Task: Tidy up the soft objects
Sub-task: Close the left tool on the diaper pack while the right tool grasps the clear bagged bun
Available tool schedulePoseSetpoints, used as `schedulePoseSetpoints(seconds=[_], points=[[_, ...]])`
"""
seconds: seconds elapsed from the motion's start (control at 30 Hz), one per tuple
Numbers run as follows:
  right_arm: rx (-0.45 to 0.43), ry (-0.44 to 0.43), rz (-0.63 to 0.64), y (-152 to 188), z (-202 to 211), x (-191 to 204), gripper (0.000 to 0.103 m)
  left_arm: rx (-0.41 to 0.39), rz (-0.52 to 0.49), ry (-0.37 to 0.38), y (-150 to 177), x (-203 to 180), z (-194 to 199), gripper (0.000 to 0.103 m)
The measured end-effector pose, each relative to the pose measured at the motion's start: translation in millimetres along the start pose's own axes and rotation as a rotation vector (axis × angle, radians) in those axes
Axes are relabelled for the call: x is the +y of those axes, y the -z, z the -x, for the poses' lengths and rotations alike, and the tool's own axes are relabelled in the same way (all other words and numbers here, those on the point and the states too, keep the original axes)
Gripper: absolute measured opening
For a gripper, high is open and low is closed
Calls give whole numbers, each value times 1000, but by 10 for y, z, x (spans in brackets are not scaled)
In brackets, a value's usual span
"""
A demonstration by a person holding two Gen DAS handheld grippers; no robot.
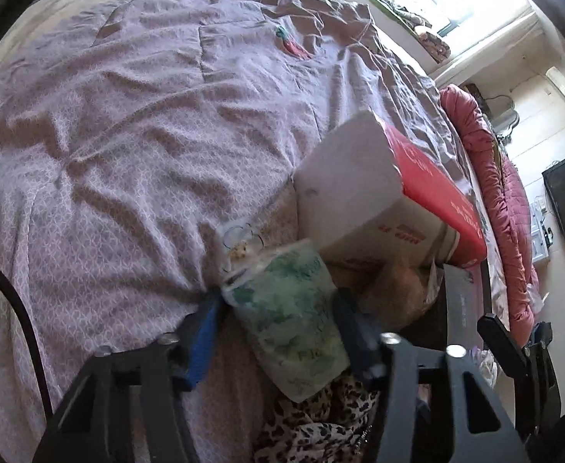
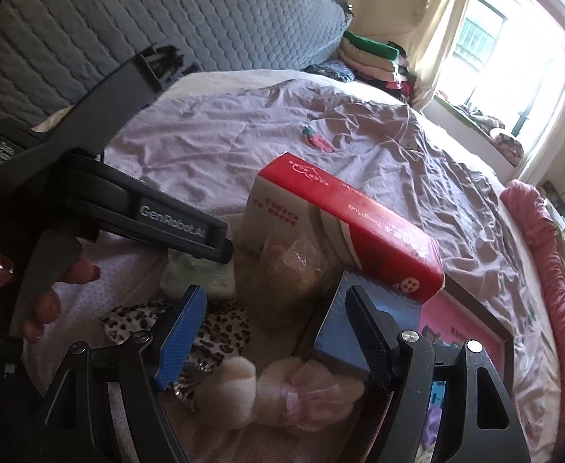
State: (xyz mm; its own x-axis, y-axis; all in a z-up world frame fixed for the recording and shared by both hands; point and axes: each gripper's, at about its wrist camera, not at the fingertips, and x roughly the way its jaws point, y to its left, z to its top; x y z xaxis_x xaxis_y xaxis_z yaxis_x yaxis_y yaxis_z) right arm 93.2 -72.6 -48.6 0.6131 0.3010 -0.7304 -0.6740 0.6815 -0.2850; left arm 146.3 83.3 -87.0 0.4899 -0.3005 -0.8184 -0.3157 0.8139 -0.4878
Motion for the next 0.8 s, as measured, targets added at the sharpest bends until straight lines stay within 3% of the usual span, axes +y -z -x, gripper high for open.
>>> schedulePoseSetpoints(seconds=[0.2,0.5,0.63,0.8], points=[[34,46,75,-35,-176,14,76,7,27,53,-55,130,-48,39],[79,136,292,-58,-464,226,76,0,52,118,-102,232,1,27],[99,135,292,-83,-590,238,75,-9,53,124,-114,295,61,23],[120,103,236,-135,-735,161,66,-2,54,141,-115,327,54,23]])
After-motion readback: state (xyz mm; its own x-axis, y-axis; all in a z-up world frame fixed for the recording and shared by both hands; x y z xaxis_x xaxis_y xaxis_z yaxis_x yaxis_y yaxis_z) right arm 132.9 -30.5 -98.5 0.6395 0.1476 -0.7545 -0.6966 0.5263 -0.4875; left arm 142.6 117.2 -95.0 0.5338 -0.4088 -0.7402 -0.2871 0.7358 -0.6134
